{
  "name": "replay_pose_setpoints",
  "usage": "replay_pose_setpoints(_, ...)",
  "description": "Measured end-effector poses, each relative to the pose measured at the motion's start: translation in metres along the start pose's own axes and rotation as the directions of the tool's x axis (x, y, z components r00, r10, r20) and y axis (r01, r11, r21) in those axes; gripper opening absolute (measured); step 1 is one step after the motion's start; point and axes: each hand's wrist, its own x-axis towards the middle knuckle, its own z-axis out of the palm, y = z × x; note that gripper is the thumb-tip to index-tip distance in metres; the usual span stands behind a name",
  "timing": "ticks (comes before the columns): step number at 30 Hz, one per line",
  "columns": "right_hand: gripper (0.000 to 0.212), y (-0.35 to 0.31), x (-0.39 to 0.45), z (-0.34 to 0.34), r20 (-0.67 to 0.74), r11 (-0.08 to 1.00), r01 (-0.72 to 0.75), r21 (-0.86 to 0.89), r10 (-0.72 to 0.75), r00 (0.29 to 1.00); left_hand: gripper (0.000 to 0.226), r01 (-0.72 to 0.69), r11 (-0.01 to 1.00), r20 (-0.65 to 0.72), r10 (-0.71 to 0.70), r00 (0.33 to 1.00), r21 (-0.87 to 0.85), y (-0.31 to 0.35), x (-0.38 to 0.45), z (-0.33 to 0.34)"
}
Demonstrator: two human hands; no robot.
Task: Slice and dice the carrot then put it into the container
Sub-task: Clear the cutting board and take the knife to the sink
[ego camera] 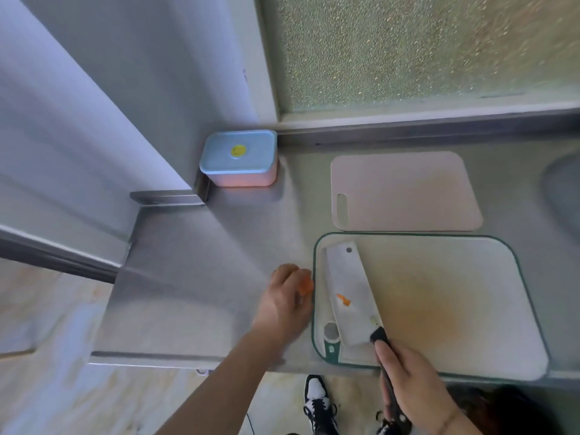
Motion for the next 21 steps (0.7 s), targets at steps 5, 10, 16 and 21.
replay_pose_setpoints(5, 0.045, 0.005, 0.006, 0.007, -0.002, 1.000, -0.018, 0.009, 0.018, 1.000, 0.023, -0.226, 0.957, 0.046, 0.238, 0.970, -0.183, 0.036, 0.003, 0.024)
replay_pose_setpoints(10, 0.045, 0.018, 0.005, 0.003, -0.083, 0.999, 0.002, 0.049, 0.002, 0.997, 0.028, -0.284, 0.943, 0.099, 0.303, 0.948, -0.172, 0.039, 0.002, 0.036)
replay_pose_setpoints(16, 0.044, 0.045, -0.021, -0.017, -0.151, 0.993, 0.044, 0.111, -0.027, 0.988, 0.039, -0.599, 0.784, 0.176, 0.620, 0.765, -0.162, 0.068, -0.002, 0.040)
replay_pose_setpoints(21, 0.031, 0.080, -0.096, -0.046, -0.366, 0.960, 0.015, 0.281, 0.092, 0.926, 0.061, -0.860, 0.465, 0.399, 0.844, 0.358, -0.211, 0.147, -0.033, 0.064)
